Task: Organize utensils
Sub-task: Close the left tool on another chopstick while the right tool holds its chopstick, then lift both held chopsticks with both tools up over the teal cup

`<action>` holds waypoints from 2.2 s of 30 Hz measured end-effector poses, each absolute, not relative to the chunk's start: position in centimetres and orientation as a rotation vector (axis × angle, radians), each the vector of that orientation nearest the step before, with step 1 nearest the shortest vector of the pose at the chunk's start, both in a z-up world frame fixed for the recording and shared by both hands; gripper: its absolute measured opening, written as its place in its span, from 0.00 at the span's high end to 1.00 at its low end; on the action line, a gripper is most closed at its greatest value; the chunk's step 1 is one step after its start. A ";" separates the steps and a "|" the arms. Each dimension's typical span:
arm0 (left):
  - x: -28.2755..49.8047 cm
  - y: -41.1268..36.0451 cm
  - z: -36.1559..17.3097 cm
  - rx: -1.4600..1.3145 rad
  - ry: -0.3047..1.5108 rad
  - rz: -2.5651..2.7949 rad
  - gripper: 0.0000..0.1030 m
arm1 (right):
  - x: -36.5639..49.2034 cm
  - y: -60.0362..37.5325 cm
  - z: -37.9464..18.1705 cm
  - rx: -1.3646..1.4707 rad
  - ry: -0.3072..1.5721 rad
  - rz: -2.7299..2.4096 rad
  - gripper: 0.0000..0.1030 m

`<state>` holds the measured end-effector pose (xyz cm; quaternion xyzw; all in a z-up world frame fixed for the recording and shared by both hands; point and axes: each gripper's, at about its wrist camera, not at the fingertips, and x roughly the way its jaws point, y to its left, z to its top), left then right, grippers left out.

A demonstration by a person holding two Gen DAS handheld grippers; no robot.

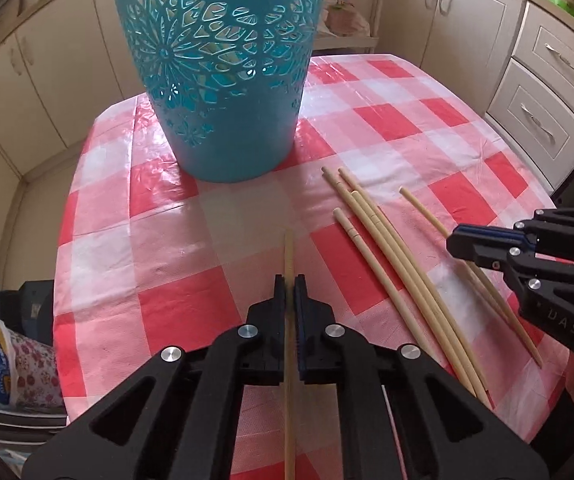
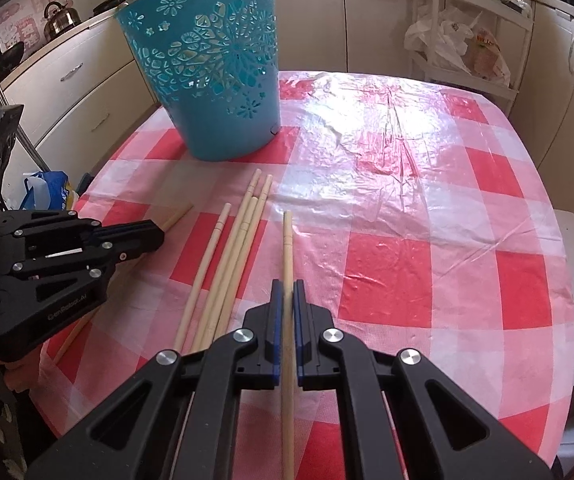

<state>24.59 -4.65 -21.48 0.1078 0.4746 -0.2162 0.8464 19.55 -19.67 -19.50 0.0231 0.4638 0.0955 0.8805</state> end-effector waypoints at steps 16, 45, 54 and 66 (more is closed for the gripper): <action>24.4 -5.1 -20.2 0.211 0.969 -0.373 0.96 | 18.7 -21.3 -19.3 0.230 0.935 0.199 0.94; 22.8 2.2 1.4 -0.291 0.296 -0.403 0.96 | 18.0 -18.9 2.3 0.365 0.179 0.248 0.94; 29.2 1.3 2.8 -0.357 0.213 -0.349 0.96 | 24.8 -18.6 4.1 0.397 0.099 0.211 0.94; 36.1 1.2 -0.8 -0.468 0.177 -0.238 0.96 | 32.3 -17.9 0.3 0.392 0.148 0.198 0.94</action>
